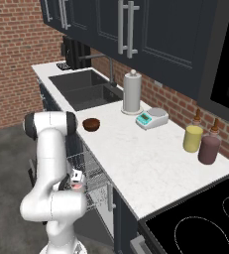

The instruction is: Pick up the cup and bowl from the counter, place them in the dishwasher, and close the dishwasher door.

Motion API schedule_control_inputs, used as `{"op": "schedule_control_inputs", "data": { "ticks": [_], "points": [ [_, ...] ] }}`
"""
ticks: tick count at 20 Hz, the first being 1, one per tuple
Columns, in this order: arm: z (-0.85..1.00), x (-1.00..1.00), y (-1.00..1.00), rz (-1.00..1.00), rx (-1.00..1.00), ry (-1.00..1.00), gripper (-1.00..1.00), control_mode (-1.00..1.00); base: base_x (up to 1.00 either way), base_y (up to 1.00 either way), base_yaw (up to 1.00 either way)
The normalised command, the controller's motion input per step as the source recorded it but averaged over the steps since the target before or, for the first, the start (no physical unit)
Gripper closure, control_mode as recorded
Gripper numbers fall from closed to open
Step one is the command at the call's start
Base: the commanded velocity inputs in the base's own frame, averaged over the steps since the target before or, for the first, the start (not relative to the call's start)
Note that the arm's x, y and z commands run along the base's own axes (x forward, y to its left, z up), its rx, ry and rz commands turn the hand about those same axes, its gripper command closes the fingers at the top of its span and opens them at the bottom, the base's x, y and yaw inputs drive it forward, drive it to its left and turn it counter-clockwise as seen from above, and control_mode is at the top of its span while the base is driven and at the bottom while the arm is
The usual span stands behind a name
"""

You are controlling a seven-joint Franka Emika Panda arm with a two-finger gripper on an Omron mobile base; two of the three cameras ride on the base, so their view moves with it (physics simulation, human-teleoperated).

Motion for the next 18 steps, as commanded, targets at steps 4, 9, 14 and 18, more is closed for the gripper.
{"op": "schedule_control_inputs", "data": {
  "ticks": [4,9,14,18],
  "points": [
    [-0.32,0.21,0.0,0.0,0.0,0.0,1.0,-1.0,0.0,0.0,0.0],
    [-0.38,0.17,0.0,0.0,0.0,0.0,1.0,-1.0,0.0,0.0,0.0],
    [-0.41,0.21,0.0,0.0,0.0,0.0,1.0,-1.0,0.0,0.0,0.0],
    [-0.24,0.16,0.0,0.0,0.0,0.0,1.0,-1.0,0.0,0.0,0.0]
  ]
}}
